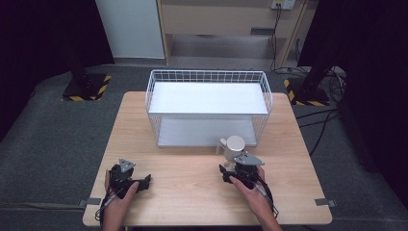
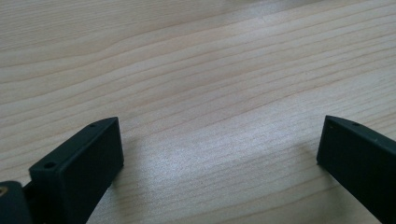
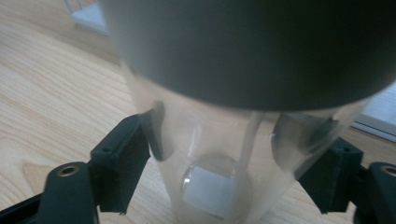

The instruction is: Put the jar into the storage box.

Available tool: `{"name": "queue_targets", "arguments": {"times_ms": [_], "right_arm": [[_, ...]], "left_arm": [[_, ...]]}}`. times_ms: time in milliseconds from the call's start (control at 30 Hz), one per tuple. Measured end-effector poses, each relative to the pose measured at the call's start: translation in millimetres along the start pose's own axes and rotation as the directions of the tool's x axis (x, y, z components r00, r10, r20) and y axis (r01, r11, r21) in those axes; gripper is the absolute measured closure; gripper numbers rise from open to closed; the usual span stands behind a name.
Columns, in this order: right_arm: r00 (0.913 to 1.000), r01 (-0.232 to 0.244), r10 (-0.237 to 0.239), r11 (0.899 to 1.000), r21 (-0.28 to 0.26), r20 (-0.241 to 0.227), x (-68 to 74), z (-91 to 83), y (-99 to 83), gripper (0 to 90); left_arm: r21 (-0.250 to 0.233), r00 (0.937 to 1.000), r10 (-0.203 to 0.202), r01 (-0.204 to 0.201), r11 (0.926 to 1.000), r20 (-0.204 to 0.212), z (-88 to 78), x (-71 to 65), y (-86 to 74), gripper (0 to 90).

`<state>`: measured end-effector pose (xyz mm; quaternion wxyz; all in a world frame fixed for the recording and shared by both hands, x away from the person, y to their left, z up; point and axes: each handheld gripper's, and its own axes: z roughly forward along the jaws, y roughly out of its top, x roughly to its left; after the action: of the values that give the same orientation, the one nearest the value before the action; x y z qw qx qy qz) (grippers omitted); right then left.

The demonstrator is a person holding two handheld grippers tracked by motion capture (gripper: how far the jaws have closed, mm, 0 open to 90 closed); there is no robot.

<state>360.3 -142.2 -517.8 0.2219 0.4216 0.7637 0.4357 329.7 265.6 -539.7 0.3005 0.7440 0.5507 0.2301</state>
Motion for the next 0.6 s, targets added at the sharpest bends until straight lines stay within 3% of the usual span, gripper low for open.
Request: {"name": "queue_targets", "arguments": {"times_ms": [233, 600], "right_arm": [[0.9997, 0.009, -0.008, 1.0, -0.029, 0.022, 0.1, 2.6, 1.0, 31.0], [0.9986, 0.008, -0.005, 0.999, -0.046, 0.053, 1.3, 0.5, 1.0, 31.5]], "left_arm": [[0.0, 1.0, -0.001, 0.001, 1.0, 0.0, 0.0, 0.0, 0.0, 0.0], [0.0, 1.0, 0.0, 0.0, 1.0, 0.0, 0.0, 0.0, 0.0, 0.0]]}}
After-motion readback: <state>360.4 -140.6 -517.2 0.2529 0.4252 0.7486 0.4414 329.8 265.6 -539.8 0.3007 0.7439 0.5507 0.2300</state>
